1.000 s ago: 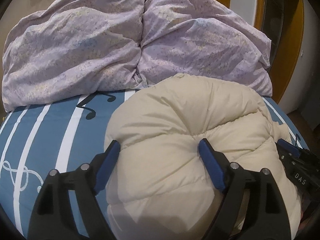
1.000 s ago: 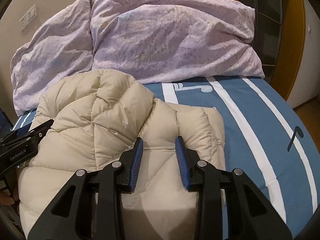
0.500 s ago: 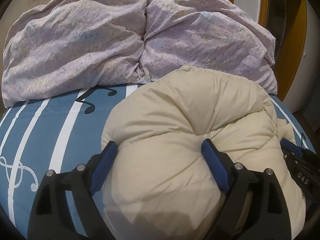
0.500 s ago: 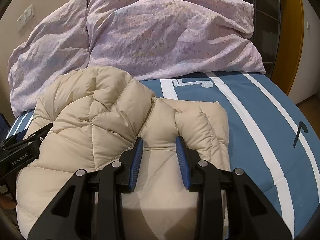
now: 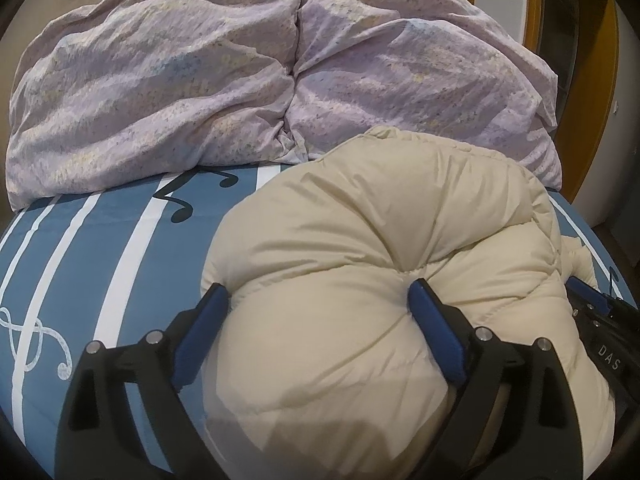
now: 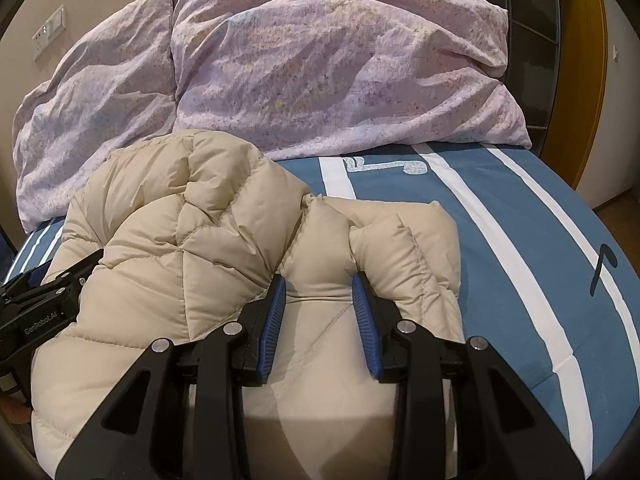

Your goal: Fold large clothes

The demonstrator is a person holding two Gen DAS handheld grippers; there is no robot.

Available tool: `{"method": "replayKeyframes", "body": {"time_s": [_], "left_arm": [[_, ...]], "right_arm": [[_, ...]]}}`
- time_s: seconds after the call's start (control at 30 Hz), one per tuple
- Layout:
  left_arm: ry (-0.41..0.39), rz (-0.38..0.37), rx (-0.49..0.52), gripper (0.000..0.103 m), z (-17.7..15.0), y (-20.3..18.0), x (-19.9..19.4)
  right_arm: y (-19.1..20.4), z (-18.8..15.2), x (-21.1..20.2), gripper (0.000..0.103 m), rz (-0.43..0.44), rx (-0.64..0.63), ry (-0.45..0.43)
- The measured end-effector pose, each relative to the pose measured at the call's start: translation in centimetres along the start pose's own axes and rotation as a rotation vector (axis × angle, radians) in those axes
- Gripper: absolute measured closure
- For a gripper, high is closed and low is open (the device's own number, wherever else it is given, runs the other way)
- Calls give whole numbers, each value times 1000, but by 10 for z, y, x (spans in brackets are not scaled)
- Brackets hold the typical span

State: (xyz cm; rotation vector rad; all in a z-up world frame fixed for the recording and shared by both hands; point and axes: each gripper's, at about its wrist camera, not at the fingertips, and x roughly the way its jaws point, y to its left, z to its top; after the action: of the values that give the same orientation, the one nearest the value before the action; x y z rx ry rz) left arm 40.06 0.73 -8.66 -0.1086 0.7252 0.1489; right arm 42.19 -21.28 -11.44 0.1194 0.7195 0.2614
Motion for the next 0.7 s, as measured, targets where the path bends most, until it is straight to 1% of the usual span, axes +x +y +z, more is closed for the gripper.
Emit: {"method": "replayKeyframes", "body": {"time_s": [0.33, 0.7], "left_arm": [[7, 1, -3, 8, 0, 2, 3], [20, 17, 8, 6, 1, 2, 7]], "right_arm": [[3, 0, 0, 66, -26, -16, -8], [4, 1, 2, 66, -35, -23, -5]]}}
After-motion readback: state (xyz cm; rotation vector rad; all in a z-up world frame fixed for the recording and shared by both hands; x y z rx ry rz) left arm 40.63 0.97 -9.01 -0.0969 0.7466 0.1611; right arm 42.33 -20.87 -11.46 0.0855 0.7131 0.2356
